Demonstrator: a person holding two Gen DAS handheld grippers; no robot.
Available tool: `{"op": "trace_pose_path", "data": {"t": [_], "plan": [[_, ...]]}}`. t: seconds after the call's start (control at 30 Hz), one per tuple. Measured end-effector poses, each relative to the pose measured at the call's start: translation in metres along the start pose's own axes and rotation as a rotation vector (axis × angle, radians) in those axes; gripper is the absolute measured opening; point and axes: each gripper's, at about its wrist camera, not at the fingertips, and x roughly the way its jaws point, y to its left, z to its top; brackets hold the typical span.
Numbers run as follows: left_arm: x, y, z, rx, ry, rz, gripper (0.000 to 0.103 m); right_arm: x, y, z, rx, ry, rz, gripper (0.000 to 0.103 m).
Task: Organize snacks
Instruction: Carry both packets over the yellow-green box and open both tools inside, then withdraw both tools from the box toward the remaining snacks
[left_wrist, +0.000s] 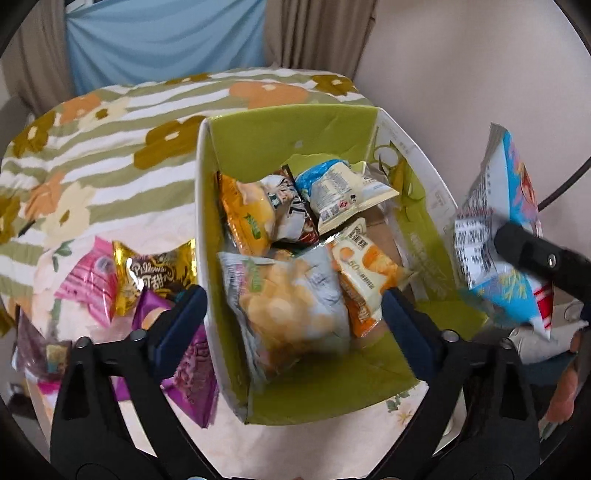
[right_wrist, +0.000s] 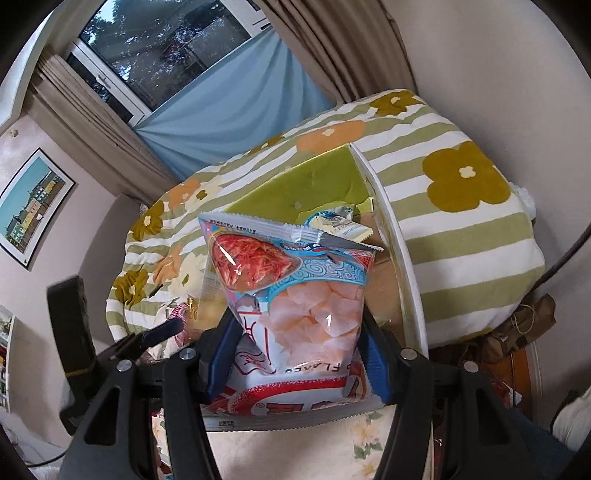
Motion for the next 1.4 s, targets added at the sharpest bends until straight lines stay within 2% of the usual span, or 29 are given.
{"op": "trace_pose_path", "data": {"t": [0.23, 0.37, 0.6, 0.7, 0.77, 0.8, 1.1, 1.3, 1.4], "plan": [[-0.011, 0.019, -0.017, -0.063, -0.004, 0.013, 0.096, 0.009, -0.003, 0.007, -0.029, 0.018, 0.041, 0.057], [-0.019, 0.023, -0.021, -0.092, -0.021, 0.041, 0.096, 0.018, 0.004, 0.01, -0.081, 0.035, 0.029, 0.057], [-0.036, 0.03, -0.025, -0.104, -0.039, 0.084, 0.096, 0.043, 0.023, 0.013, -0.147, 0.084, 0.066, 0.057], [-0.038, 0.035, -0.03, -0.115, -0.034, 0.098, 0.096, 0.051, 0.028, 0.009, -0.164, 0.086, 0.056, 0.066], [-0.039, 0.037, -0.034, -0.125, -0.031, 0.095, 0.096, 0.051, 0.027, 0.004, -0.168, 0.069, 0.06, 0.09], [-0.039, 0.038, -0.037, -0.127, -0.029, 0.094, 0.096, 0.05, 0.026, 0.001, -0.166, 0.063, 0.068, 0.094], [-0.039, 0.036, -0.048, -0.125, -0.005, 0.077, 0.096, 0.034, 0.014, -0.015, -0.156, -0.004, 0.054, 0.096], [-0.054, 0.036, -0.053, -0.117, -0.01, 0.082, 0.096, 0.025, 0.014, -0.017, -0.183, 0.005, 0.033, 0.096], [-0.07, 0.043, -0.058, -0.115, -0.018, 0.107, 0.096, 0.025, 0.014, -0.018, -0.183, 0.034, 0.033, 0.096]]}}
